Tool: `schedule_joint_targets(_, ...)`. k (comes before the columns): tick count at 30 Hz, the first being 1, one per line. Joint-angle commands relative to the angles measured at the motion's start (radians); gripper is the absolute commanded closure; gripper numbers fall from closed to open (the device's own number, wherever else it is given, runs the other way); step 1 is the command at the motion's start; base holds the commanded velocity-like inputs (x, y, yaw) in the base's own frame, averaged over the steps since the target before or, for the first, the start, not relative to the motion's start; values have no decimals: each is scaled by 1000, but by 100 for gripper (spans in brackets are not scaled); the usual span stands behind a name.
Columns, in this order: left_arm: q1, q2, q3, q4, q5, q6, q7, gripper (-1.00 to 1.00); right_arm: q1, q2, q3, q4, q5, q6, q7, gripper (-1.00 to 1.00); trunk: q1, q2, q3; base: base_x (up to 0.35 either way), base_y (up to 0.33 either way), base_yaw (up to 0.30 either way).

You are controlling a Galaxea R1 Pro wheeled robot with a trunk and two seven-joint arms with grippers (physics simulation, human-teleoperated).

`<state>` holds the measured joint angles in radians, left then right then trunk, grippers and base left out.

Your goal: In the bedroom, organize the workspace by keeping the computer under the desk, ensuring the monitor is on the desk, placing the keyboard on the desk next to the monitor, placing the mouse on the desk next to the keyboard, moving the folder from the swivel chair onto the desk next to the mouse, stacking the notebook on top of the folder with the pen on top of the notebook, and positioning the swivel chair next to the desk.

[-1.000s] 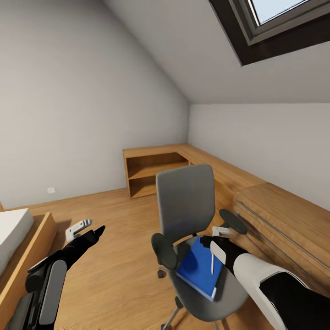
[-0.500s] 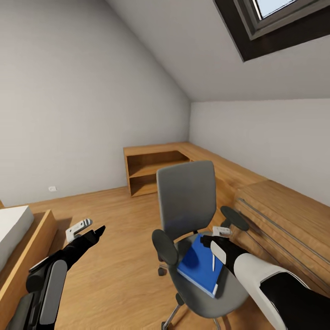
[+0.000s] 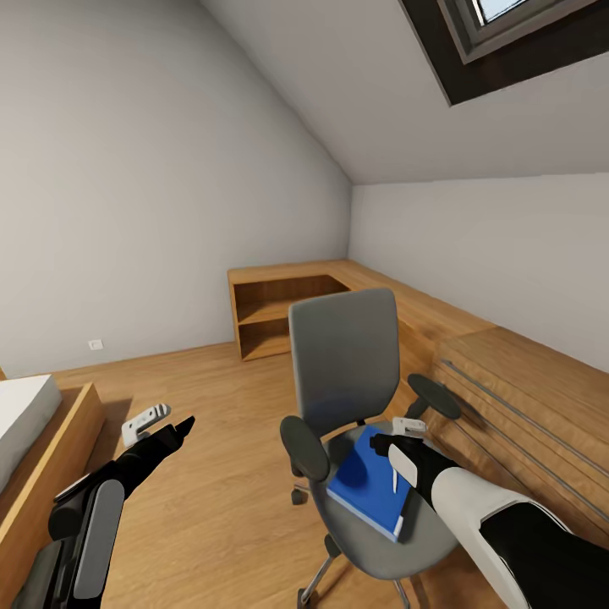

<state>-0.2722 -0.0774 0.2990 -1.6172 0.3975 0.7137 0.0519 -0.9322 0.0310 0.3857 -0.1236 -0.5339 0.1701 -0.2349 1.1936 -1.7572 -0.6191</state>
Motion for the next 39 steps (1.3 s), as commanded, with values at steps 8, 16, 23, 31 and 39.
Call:
schedule_joint_targets(8, -1, -1, 2, -1, 11, 6, 6, -100, 0, -1, 9, -2, -6, 6, -7, -100, 31, -57, -26, 0, 0, 0)
schedule_joint_targets(16, -1, 0, 6, -1, 11, 6, 5, -100, 0, -7, 9, -2, -6, 5, -24, -100, 46, -85, -39, 0, 0, 0)
schedule_joint_targets(23, -1, 1, 6, -1, 11, 6, 5, -100, 0, -18, 11, 1, -5, 5, -46, -100, 46, -85, -39, 0, 0, 0)
schedule_joint_targets(31, -1, 2, 5, -1, 11, 4, 3, -100, 0, -19, 12, 2, -5, 7, -47, -100, 46, -85, -39, 63, 0, 0)
schedule_joint_targets(39, -1, 1, 2, -1, 11, 3, 2, -100, 0, -19, 12, 2, -5, 10, -47, -100, 46, -85, -39, 141, 0, 0)
